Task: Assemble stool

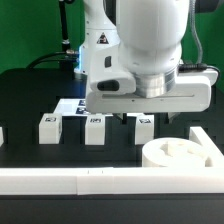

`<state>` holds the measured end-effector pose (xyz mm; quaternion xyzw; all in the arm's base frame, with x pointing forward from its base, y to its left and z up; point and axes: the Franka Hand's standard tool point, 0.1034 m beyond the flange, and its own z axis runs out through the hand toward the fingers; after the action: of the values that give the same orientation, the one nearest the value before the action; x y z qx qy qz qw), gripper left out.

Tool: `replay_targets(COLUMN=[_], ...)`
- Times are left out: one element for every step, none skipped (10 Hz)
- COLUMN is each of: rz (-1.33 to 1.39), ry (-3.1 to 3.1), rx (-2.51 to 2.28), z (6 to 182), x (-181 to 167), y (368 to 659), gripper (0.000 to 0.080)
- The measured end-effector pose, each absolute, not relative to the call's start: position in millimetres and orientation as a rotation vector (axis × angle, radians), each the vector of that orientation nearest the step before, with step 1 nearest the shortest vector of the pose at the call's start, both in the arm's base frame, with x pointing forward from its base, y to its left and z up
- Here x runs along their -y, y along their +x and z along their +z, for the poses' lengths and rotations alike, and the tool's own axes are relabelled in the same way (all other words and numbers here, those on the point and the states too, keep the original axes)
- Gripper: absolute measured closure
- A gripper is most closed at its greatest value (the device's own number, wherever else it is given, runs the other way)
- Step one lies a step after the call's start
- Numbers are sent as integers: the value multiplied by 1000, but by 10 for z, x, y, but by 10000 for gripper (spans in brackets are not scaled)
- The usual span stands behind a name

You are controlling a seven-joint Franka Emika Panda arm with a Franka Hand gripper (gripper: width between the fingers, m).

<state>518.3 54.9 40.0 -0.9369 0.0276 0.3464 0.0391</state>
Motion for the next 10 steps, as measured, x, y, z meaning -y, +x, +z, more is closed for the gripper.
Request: replay_targets(rz=[1184,1284,1418,1405,1386,1390,1384,1375,1367,1358], ry=[-2822,-2776,-2710,-2715,-2725,-2724,-2728,-2734,-2738,-2741], rx=[-72,-63,-52,-51,-50,-49,-49,-47,-44,-44], z=[368,340,320,235,219,203,182,158,131,97], x=[-568,-575,-572,-583,-594,-600,-605,-617,-628,-627], y=[5182,5160,5099,5163,5174,5162,5165,5168,5167,5162], gripper=[150,150,150,150,150,150,150,150,150,150])
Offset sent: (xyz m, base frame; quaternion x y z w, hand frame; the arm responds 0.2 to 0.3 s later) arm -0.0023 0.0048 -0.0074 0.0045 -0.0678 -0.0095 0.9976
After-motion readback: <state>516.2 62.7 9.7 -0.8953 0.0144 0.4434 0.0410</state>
